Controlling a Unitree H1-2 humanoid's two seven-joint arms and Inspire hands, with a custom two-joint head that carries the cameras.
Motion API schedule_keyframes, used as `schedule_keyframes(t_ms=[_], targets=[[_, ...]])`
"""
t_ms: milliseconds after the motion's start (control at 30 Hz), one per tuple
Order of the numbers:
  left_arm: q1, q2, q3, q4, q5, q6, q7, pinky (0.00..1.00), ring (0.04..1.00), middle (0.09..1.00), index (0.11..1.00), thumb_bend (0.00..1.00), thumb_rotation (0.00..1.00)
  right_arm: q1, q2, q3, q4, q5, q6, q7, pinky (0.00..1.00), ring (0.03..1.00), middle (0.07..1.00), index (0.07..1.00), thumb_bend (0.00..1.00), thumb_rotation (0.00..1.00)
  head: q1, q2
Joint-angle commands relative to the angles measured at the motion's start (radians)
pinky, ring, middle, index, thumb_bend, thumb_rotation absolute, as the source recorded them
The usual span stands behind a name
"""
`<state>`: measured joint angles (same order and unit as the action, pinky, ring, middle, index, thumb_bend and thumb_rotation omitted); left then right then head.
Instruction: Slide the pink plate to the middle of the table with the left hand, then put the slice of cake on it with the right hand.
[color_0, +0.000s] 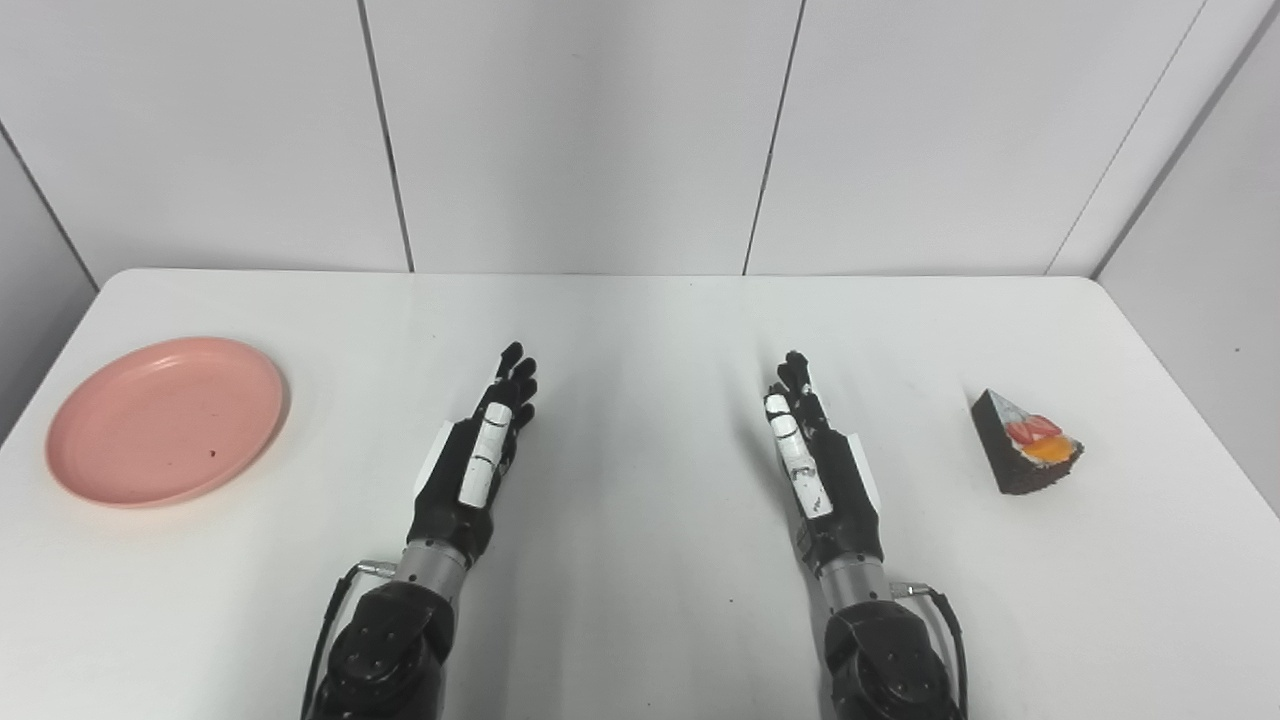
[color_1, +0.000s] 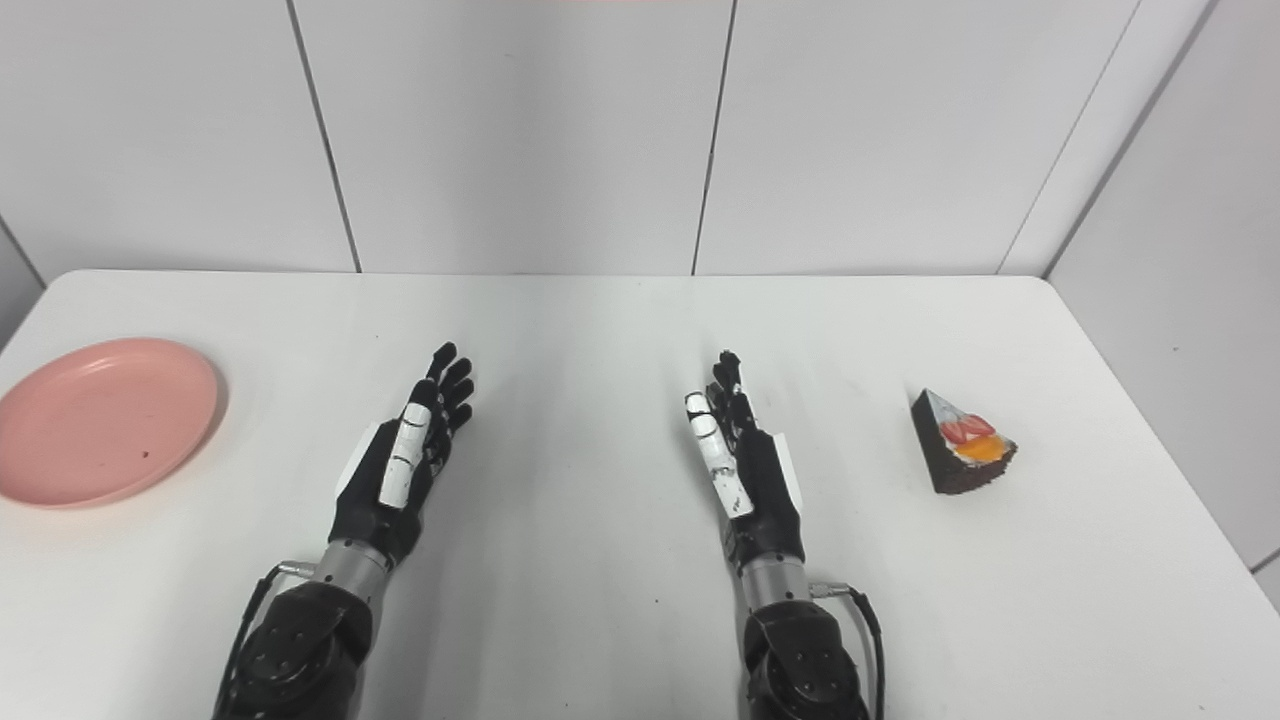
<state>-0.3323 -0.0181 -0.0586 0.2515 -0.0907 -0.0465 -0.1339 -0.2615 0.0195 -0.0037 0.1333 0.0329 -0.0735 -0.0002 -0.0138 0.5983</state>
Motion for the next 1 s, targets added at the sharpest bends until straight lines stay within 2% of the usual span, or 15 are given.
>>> schedule_keyframes(t_ms=[0,133,333,367,400,433,500,533,633,667,700,800,933,967], targets=[[0.031,0.003,-0.005,0.024,0.013,0.019,0.002,1.00,1.000,1.000,1.000,0.77,1.00,-0.025,-0.003,-0.002,-0.024,0.005,-0.010,0.006,1.00,1.000,0.998,1.000,0.59,0.81,0.002,0.000],[0.032,0.001,-0.006,0.027,0.015,0.011,0.004,1.00,1.000,1.000,1.000,0.76,1.00,-0.024,-0.007,0.001,-0.023,-0.002,-0.012,0.004,1.00,1.000,1.000,1.000,0.59,0.81,0.017,-0.004],[0.024,-0.027,-0.024,0.065,0.068,-0.035,0.049,1.00,1.000,1.000,1.000,0.73,1.00,-0.010,-0.033,-0.017,-0.027,0.046,0.000,0.028,1.00,1.000,1.000,1.000,0.61,0.83,0.208,-0.056],[0.018,-0.034,-0.027,0.083,0.076,-0.046,0.056,1.00,1.000,1.000,1.000,0.73,1.00,-0.008,-0.040,-0.023,-0.019,0.055,-0.009,0.034,1.00,1.000,0.999,1.000,0.62,0.84,0.267,-0.079],[0.013,-0.038,-0.029,0.099,0.081,-0.058,0.060,1.00,1.000,1.000,1.000,0.73,1.00,-0.007,-0.045,-0.029,-0.012,0.069,-0.021,0.041,1.00,1.000,0.994,0.996,0.62,0.84,0.267,-0.079],[0.005,-0.043,-0.026,0.125,0.081,-0.089,0.062,1.00,1.000,1.000,1.000,0.73,1.00,-0.007,-0.051,-0.034,0.003,0.085,-0.038,0.053,1.00,1.000,0.992,0.995,0.61,0.84,0.317,-0.102],[-0.015,-0.055,-0.006,0.171,0.072,-0.171,0.083,1.00,1.000,1.000,1.000,0.71,1.00,-0.011,-0.063,-0.036,0.024,0.087,-0.057,0.066,1.00,1.000,0.999,0.999,0.62,0.86,0.331,-0.110],[-0.032,-0.065,0.013,0.198,0.067,-0.214,0.110,1.00,1.000,1.000,1.000,0.69,1.00,-0.011,-0.069,-0.039,0.034,0.082,-0.066,0.063,1.00,1.000,1.000,1.000,0.62,0.87,0.373,-0.134],[-0.087,-0.076,0.067,0.260,0.054,-0.285,0.164,0.97,0.969,0.973,0.978,0.68,1.00,-0.014,-0.084,-0.047,0.055,0.088,-0.080,0.070,1.00,0.999,1.000,1.000,0.62,0.87,0.407,-0.156],[-0.110,-0.063,0.086,0.274,0.035,-0.295,0.158,0.96,0.964,0.967,0.975,0.68,1.00,-0.017,-0.087,-0.051,0.068,0.096,-0.091,0.075,1.00,1.000,1.000,1.000,0.62,0.87,0.439,-0.176],[-0.126,-0.054,0.100,0.285,0.023,-0.303,0.153,0.97,0.948,0.946,0.959,0.73,1.00,-0.019,-0.089,-0.054,0.078,0.102,-0.101,0.079,1.00,1.000,1.000,1.000,0.62,0.86,0.439,-0.176],[-0.155,-0.019,0.148,0.241,-0.016,-0.266,0.157,0.97,0.893,0.889,0.902,0.78,1.00,-0.015,-0.096,-0.053,0.069,0.107,-0.080,0.085,1.00,1.000,1.000,1.000,0.61,0.89,0.490,-0.212],[-0.186,0.012,0.216,0.175,-0.039,-0.256,0.205,0.95,0.844,0.842,0.854,0.78,1.00,-0.003,-0.093,-0.054,0.030,0.123,-0.054,0.088,1.00,1.000,1.000,1.000,0.53,0.91,0.512,-0.235],[-0.192,0.018,0.232,0.163,-0.039,-0.259,0.218,0.93,0.826,0.826,0.833,0.77,1.00,-0.001,-0.090,-0.057,0.027,0.130,-0.055,0.089,1.00,1.000,1.000,1.000,0.48,0.87,0.512,-0.235]])
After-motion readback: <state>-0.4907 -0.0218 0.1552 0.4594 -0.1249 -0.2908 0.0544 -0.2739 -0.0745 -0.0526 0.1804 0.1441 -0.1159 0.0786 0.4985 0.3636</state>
